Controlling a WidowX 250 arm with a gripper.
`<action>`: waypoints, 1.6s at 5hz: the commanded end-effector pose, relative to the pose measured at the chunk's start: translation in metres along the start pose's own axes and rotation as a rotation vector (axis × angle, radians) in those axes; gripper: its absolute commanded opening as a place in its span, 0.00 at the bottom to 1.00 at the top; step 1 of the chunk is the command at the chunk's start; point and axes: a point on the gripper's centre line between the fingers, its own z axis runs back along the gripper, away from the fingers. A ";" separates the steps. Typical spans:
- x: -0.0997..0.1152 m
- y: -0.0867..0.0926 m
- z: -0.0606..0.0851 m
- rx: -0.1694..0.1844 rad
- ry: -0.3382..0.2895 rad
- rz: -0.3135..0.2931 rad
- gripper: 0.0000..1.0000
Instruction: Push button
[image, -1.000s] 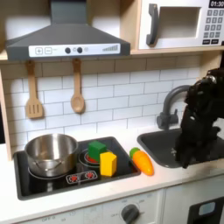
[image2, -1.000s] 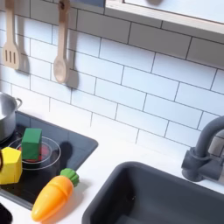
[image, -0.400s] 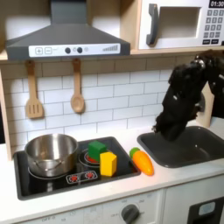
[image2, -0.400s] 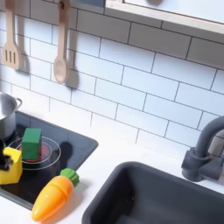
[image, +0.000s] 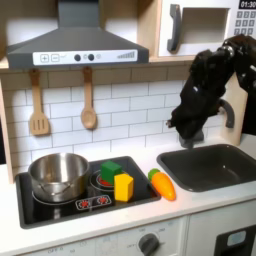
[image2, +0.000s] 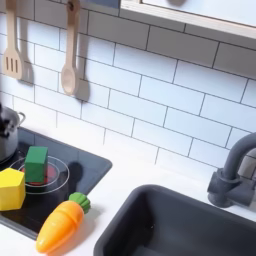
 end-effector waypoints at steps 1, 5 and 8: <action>0.029 0.010 0.005 0.010 -0.125 -0.001 0.00; 0.094 0.052 0.007 0.099 -0.305 0.011 0.00; 0.136 0.062 0.005 0.099 -0.381 0.016 0.00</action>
